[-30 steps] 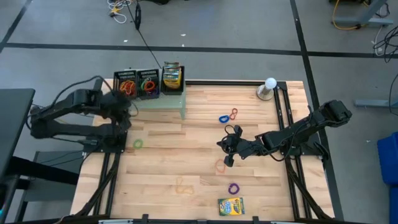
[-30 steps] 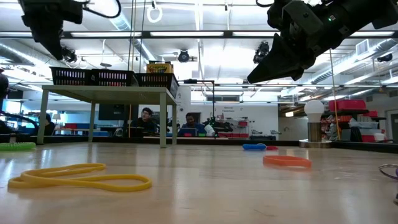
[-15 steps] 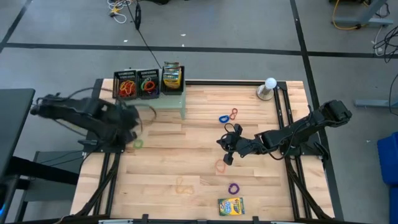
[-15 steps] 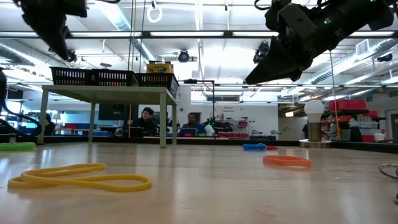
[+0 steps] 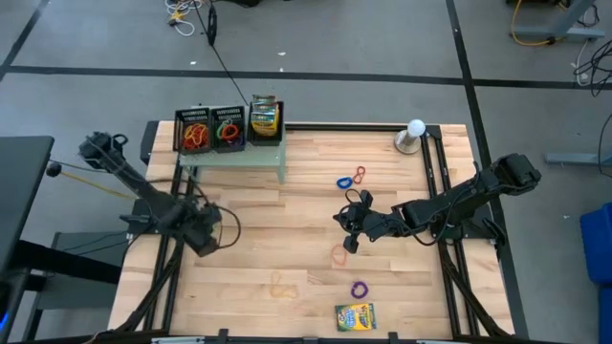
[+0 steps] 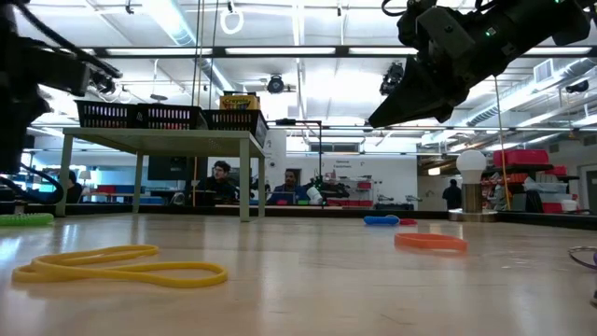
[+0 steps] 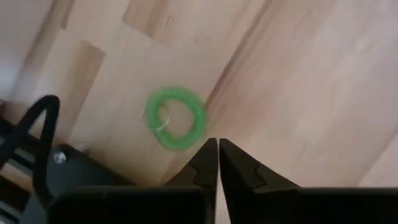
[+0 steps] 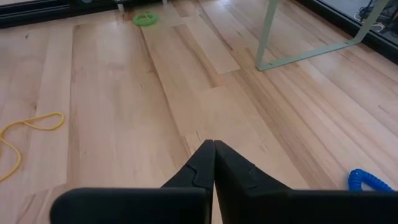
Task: Pick & Place Office Desk Supplies
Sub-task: Put the green spring keychain into the middle black bin on the shelf
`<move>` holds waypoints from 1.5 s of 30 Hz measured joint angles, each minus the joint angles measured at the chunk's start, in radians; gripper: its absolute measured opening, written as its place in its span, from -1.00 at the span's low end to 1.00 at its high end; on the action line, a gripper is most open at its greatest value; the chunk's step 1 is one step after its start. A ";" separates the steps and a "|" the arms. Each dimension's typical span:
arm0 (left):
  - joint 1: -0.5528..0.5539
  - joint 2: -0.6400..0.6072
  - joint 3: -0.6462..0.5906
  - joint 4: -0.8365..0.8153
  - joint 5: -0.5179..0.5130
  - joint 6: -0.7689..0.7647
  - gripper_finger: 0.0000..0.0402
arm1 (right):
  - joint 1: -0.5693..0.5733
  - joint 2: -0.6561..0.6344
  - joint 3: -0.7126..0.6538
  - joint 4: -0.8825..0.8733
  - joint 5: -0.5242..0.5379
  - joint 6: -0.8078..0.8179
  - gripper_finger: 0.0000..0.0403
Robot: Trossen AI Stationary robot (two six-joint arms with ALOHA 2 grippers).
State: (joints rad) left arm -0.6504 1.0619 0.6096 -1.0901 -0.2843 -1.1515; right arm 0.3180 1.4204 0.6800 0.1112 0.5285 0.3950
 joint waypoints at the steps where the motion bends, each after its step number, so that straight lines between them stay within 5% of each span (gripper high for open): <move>1: -0.017 0.012 -0.005 0.014 -0.021 -0.024 -0.86 | 0.000 0.000 0.000 0.000 0.000 0.000 -0.94; 12: -0.036 0.194 -0.026 0.093 -0.076 -0.169 -0.30 | 0.000 0.000 0.000 0.000 0.000 0.000 -0.94; 17: -0.001 0.302 -0.026 0.100 -0.083 -0.185 -0.21 | 0.000 0.000 0.000 0.000 0.000 0.000 -0.94; 33: 0.153 0.387 -0.023 0.191 -0.050 -0.006 -0.59 | 0.000 0.000 0.000 -0.003 0.000 0.000 -0.94; 40: 0.153 0.388 -0.019 0.201 -0.042 0.118 -0.93 | 0.000 0.000 0.000 -0.003 0.000 0.000 -0.94; 45: 0.126 0.389 0.049 0.238 -0.025 0.217 -0.95 | 0.000 0.000 0.000 -0.003 0.000 0.000 -0.94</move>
State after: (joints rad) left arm -0.5240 1.4509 0.6584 -0.8518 -0.3088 -0.9345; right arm 0.3176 1.4204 0.6800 0.1078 0.5285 0.3950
